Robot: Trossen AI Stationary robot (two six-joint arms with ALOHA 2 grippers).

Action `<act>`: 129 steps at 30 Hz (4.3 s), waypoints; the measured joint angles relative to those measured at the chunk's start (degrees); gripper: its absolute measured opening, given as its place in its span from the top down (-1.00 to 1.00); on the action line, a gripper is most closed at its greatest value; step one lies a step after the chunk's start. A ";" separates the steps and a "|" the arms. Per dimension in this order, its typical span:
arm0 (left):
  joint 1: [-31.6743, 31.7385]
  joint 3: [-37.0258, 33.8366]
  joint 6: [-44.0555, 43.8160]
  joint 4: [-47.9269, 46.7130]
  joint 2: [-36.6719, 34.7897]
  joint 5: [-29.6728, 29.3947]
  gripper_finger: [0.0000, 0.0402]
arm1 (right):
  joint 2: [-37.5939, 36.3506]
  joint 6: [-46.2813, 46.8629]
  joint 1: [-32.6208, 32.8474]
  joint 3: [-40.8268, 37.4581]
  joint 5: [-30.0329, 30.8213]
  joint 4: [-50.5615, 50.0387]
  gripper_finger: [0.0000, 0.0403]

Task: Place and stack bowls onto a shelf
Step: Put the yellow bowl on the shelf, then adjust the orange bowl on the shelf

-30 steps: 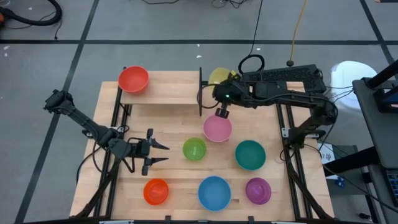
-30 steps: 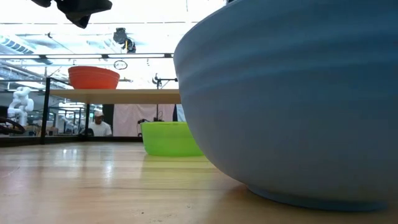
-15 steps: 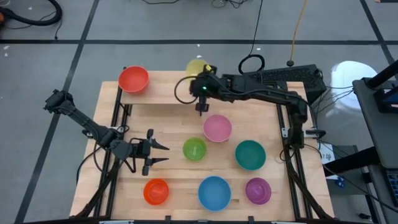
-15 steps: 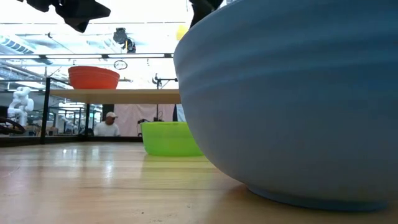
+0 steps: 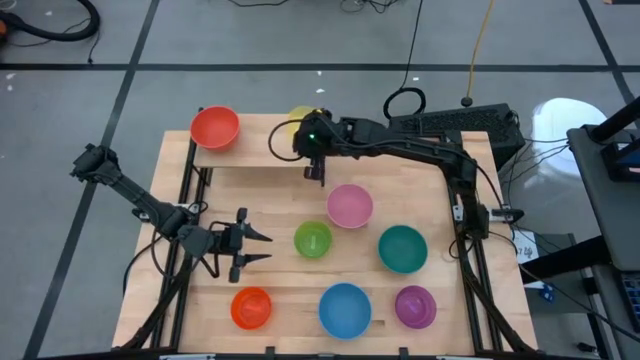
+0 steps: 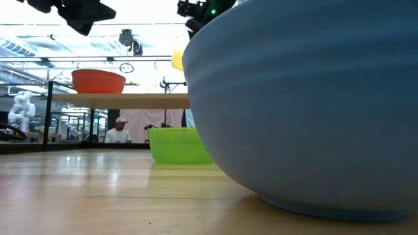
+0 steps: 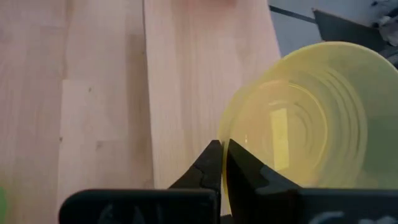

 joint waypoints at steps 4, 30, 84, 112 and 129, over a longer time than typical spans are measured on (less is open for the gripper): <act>0.00 0.00 -0.06 0.21 0.01 0.00 0.06 | 1.12 -0.50 -0.39 0.01 -0.83 -0.03 1.00; 0.00 0.02 -1.13 6.80 7.84 0.04 0.06 | 5.25 -4.00 -3.13 -0.05 -4.64 2.85 0.85; -2.97 2.71 -13.04 -16.94 6.84 4.24 0.06 | -29.11 26.19 36.44 -59.62 12.11 42.63 0.31; 49.14 34.09 -15.35 -62.72 7.03 -7.75 0.06 | -34.44 24.11 38.35 -78.45 12.21 69.65 0.31; 63.28 33.70 -9.98 -61.54 15.40 -2.86 0.06 | -34.40 24.42 38.35 -78.45 13.73 69.84 0.31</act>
